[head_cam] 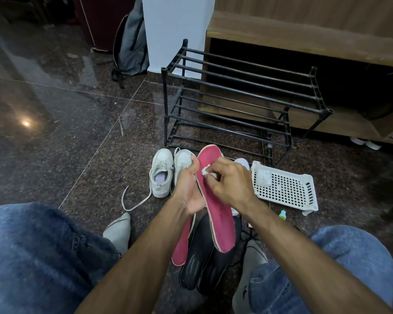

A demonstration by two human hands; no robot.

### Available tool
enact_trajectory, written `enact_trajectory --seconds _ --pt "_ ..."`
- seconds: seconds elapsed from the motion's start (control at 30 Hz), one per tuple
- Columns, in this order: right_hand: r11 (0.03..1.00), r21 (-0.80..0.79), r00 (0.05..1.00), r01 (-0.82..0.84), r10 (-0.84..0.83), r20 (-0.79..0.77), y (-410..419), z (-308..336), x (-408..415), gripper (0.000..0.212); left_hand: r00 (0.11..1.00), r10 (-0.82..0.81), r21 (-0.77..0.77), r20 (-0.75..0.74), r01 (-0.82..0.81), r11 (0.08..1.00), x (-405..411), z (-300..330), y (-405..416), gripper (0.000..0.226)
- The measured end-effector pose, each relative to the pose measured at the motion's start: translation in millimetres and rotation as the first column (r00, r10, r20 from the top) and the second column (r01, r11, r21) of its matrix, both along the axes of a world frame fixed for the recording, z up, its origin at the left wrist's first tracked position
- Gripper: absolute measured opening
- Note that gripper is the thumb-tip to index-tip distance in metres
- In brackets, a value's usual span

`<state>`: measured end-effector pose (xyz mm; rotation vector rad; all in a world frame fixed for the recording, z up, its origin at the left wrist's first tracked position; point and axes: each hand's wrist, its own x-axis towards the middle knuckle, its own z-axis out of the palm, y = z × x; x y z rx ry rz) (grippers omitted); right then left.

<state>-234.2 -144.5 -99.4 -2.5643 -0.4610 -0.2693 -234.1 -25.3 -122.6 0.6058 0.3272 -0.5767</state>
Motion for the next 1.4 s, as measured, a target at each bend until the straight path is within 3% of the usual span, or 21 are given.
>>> enact_trajectory --seconds 0.17,0.23,0.3,0.37,0.53,0.6,0.73,0.83,0.9,1.0,1.07,1.17,1.3,1.33,1.4 --pt "0.969 0.036 0.939 -0.243 0.245 -0.242 -10.1 -1.8 -8.3 0.009 1.0 -0.021 0.082 -0.019 0.023 0.996 -1.4 -2.6 6.4 0.073" --pt "0.967 0.217 0.954 -0.135 0.186 -0.237 -18.3 -2.2 -0.3 0.006 0.999 -0.029 0.048 0.013 0.029 0.998 0.3 -3.4 7.1 0.075" --pt "0.883 0.468 0.973 0.043 0.069 -0.219 -21.6 -2.1 5.8 0.004 0.999 -0.031 0.027 0.031 0.03 0.999 1.9 -2.4 7.7 0.079" --pt "0.83 0.54 0.972 0.142 -0.014 -0.235 -19.1 -4.2 8.5 0.006 0.998 -0.037 0.018 0.044 0.036 0.999 3.0 -2.5 9.6 0.079" --pt "0.867 0.421 0.951 0.267 -0.168 -0.259 -7.0 -11.7 16.8 0.011 0.996 0.018 -0.048 0.089 -0.014 0.999 -15.6 -10.7 7.4 0.048" --pt "0.919 0.292 0.945 0.265 -0.186 -0.27 -3.3 -10.7 17.5 0.009 0.995 0.064 -0.111 0.071 -0.056 0.992 -25.4 -18.4 0.0 0.042" --pt "0.996 0.075 0.967 0.053 -0.032 -0.254 -1.2 -2.9 10.6 0.014 0.991 0.13 -0.105 0.013 -0.128 0.986 -19.9 -23.6 -0.3 0.042" --pt "0.975 0.059 0.933 -0.214 0.222 -0.284 -3.5 9.0 -5.2 0.01 0.991 0.136 -0.091 -0.002 -0.136 0.987 -6.5 -21.1 7.5 0.039" --pt "0.952 -0.05 0.93 -0.302 0.282 -0.237 -5.0 16.8 -8.7 0.012 0.994 0.112 -0.056 0.005 -0.111 0.992 -0.6 -20.6 8.2 0.036" --pt "0.954 -0.282 0.993 -0.104 0.084 -0.079 -5.8 24.3 8.5 0.021 1.0 0.02 0.017 0.006 -0.02 1.0 -1.2 -15.4 0.2 0.031" --pt "0.947 -0.321 0.998 -0.024 0.002 -0.07 -4.8 25.0 14.1 0.023 1.0 0.01 0.051 0.013 -0.011 0.999 -2.9 -15.8 0.7 0.029" --pt "0.951 -0.226 0.975 -0.211 0.188 -0.119 0.8 18.5 -6.2 0.021 0.999 0.046 0.012 0.022 -0.047 0.999 -1.4 -14.5 13.2 0.032" --pt "0.891 -0.042 0.863 -0.452 0.426 -0.271 -1.4 8.5 -36.8 0.015 0.996 0.085 -0.045 0.007 -0.085 0.995 -0.3 -15.1 25.2 0.046" --pt "0.901 0.014 0.864 -0.433 0.42 -0.279 -3.7 3.5 -35.4 0.014 0.995 0.101 -0.046 0.006 -0.1 0.994 1.3 -15.2 27.4 0.05" --pt "0.948 0.214 0.913 -0.237 0.293 -0.284 -7.6 -3.9 -28.6 0.011 0.988 0.155 -0.071 0.011 -0.153 0.986 3.9 -10.5 30.2 0.057"
